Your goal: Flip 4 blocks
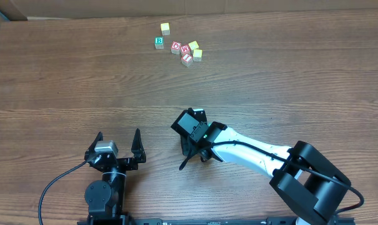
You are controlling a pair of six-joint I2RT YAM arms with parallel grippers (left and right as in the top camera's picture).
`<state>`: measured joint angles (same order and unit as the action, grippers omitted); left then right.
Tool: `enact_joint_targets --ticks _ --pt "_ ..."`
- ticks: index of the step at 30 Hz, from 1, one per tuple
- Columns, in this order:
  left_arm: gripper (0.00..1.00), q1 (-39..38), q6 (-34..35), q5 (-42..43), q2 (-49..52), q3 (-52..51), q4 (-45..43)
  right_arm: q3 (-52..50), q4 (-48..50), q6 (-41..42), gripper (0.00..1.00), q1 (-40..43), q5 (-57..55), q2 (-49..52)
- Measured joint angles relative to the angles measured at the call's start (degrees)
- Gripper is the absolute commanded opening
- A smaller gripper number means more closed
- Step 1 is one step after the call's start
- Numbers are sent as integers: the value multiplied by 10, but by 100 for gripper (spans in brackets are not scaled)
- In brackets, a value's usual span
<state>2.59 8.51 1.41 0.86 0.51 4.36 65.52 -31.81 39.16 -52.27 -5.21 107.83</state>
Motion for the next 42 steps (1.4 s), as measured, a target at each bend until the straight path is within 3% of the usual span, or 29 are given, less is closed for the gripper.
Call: enact_joint_targets --ticks 42 --pt "100 0 0 0 0 0 0 45 46 -13 4 0 -28 0"
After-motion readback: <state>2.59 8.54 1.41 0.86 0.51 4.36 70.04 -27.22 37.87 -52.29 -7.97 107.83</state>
